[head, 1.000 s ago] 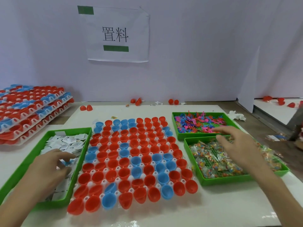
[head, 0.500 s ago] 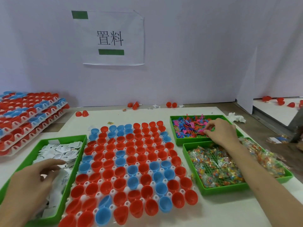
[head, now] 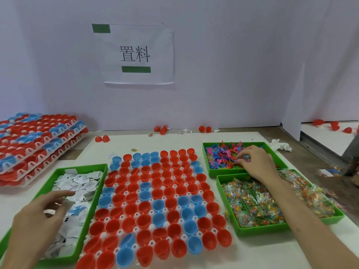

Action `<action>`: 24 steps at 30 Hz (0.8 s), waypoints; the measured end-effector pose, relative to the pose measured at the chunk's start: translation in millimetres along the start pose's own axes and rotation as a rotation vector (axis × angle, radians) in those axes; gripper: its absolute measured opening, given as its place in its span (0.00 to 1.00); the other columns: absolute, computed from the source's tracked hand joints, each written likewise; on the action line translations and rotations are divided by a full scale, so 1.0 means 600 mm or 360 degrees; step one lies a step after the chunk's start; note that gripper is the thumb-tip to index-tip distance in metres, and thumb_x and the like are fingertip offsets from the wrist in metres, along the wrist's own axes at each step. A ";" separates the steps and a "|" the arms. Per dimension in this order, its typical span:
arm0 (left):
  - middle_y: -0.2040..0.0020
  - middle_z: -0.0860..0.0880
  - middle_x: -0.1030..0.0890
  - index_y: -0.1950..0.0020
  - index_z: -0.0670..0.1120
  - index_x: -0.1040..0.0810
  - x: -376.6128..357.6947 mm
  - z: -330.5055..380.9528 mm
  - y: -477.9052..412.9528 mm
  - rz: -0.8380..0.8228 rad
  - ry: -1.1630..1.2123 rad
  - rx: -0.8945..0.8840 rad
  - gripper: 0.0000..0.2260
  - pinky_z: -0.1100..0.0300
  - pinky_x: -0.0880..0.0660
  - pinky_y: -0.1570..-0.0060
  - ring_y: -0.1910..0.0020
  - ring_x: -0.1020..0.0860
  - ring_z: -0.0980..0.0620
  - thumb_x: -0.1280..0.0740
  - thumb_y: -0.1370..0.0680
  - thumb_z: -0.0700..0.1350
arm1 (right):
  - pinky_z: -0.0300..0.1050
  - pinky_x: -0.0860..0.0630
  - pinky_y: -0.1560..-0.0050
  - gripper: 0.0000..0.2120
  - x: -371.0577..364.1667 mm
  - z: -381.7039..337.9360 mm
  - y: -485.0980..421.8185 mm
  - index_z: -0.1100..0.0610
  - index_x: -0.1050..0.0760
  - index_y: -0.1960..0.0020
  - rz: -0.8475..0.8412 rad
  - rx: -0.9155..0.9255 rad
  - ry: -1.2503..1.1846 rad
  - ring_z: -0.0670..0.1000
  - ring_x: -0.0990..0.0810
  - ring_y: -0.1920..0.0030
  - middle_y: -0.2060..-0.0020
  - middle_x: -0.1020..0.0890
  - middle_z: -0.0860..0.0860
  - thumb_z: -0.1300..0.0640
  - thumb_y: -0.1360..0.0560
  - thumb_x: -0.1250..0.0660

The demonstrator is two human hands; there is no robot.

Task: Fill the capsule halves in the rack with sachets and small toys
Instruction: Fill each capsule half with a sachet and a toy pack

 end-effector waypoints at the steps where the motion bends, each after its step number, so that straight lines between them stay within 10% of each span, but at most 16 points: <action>1: 0.55 0.54 0.16 0.51 0.67 0.20 0.003 0.007 0.004 -0.0014 0.0023 0.0018 0.19 0.54 0.19 0.60 0.55 0.18 0.49 0.28 0.25 0.40 | 0.62 0.34 0.32 0.03 0.000 0.000 0.000 0.43 0.21 0.57 0.0035 -0.0009 -0.0011 0.55 0.25 0.37 0.41 0.20 0.50 0.49 0.24 0.28; 9: 0.59 0.53 0.15 0.54 0.60 0.16 0.007 0.032 0.014 -0.0079 0.0212 0.0117 0.11 0.68 0.22 0.62 0.57 0.17 0.50 0.25 0.28 0.42 | 0.59 0.23 0.43 0.01 0.001 0.001 0.002 0.48 0.24 0.52 0.0256 0.0002 -0.0288 0.48 0.20 0.58 0.59 0.19 0.45 0.52 0.21 0.33; 14: 0.59 0.49 0.15 0.54 0.56 0.15 0.005 0.055 0.020 -0.0036 0.0225 0.0144 0.11 0.64 0.22 0.64 0.58 0.18 0.47 0.26 0.26 0.38 | 0.35 0.31 0.64 0.04 0.005 0.012 0.001 0.56 0.20 0.48 0.0338 -0.0011 -0.0403 0.41 0.23 0.62 0.58 0.18 0.51 0.57 0.21 0.32; 24: 0.49 0.56 0.20 0.45 0.54 0.17 0.003 0.130 -0.022 0.0194 -0.0291 -0.0246 0.09 0.54 0.25 0.53 0.54 0.22 0.56 0.29 0.23 0.44 | 0.52 0.21 0.56 0.05 0.000 0.011 0.002 0.51 0.19 0.48 0.0267 0.0043 -0.0137 0.51 0.22 0.72 0.70 0.22 0.44 0.52 0.22 0.31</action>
Point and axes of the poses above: each hand's wrist, its own y-axis away from the middle knuckle, its own x-axis out of the back of the hand, z = x × y, the point moved 1 cm from there along -y, towards the middle knuckle
